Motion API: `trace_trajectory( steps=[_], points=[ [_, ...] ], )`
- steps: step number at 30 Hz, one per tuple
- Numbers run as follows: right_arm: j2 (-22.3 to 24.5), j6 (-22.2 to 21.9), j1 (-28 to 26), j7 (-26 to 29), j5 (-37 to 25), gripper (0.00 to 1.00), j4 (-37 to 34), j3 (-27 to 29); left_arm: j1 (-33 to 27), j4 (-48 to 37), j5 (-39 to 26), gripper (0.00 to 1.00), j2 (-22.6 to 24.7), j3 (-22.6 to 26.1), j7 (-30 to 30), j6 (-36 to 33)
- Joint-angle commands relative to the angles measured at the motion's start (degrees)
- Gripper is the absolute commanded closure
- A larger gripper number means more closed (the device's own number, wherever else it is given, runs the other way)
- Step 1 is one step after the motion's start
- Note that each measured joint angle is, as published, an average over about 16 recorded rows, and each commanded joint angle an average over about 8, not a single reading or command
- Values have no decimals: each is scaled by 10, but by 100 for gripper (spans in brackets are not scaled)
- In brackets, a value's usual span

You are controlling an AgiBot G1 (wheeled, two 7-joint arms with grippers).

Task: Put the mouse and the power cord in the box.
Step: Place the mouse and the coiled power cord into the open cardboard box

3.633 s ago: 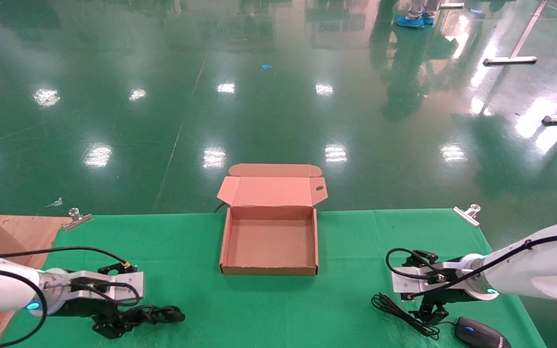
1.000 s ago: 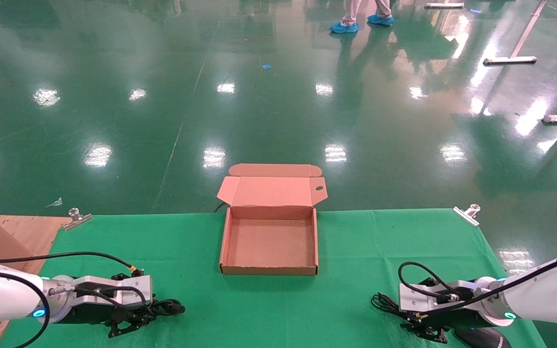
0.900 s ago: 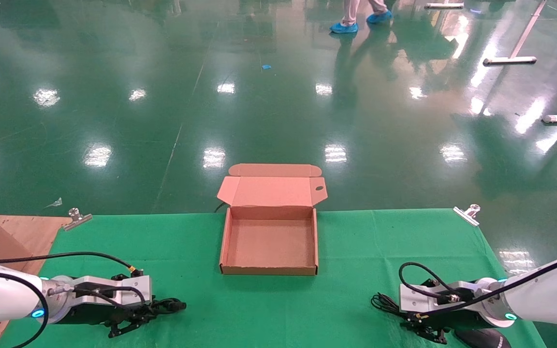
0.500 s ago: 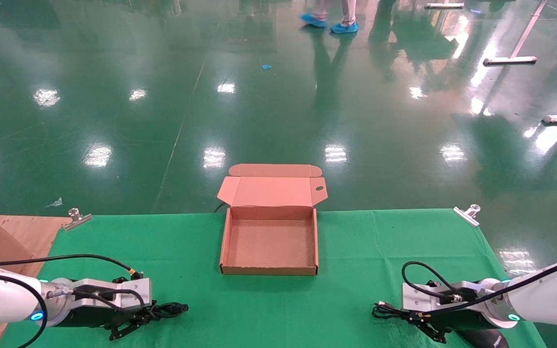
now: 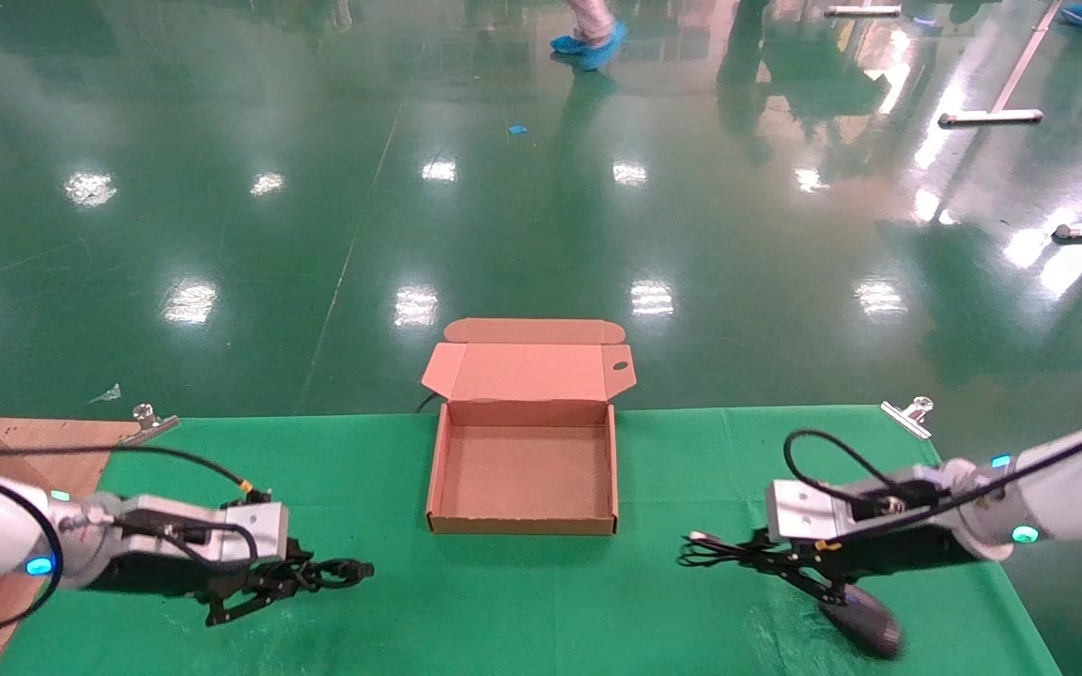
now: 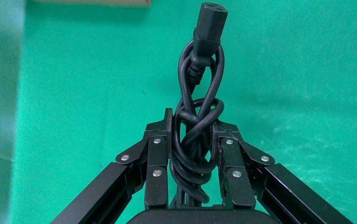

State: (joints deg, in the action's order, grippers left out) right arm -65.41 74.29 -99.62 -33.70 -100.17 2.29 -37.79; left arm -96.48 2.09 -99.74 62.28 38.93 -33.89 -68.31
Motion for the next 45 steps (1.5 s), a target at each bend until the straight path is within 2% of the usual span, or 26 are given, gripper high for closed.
trace_trajectory(
  steps=[1, 5, 13, 17, 20, 25, 29, 45],
  points=[
    [2, 38, -17, -5, 4, 100, 4, 2, -13, 4, -1, 100, -2, 0, -3, -17],
    [-6, 67, -52, -1, 8, 100, 7, 5, -46, 11, -1, 100, 5, 1, -3, -41],
    [-26, 81, -132, 24, 20, 100, 11, 13, -134, 26, 0, 100, 26, -1, 5, -66],
    [-44, 62, -173, 35, 21, 100, 14, 15, -182, 34, 0, 100, 36, -1, 5, -76],
    [-63, 21, -192, 40, 18, 100, 16, 14, -212, 37, 1, 100, 44, -2, 4, -77],
    [-98, -66, -199, 45, 13, 100, 15, 12, -240, 35, 1, 100, 65, -3, 1, -60],
    [-115, -100, -193, 47, 11, 100, 16, 11, -245, 26, 2, 100, 82, -4, -2, -40],
    [-113, -93, -182, 53, 17, 100, 26, 6, -227, 4, 5, 100, 115, -6, -38, -6]
  ],
)
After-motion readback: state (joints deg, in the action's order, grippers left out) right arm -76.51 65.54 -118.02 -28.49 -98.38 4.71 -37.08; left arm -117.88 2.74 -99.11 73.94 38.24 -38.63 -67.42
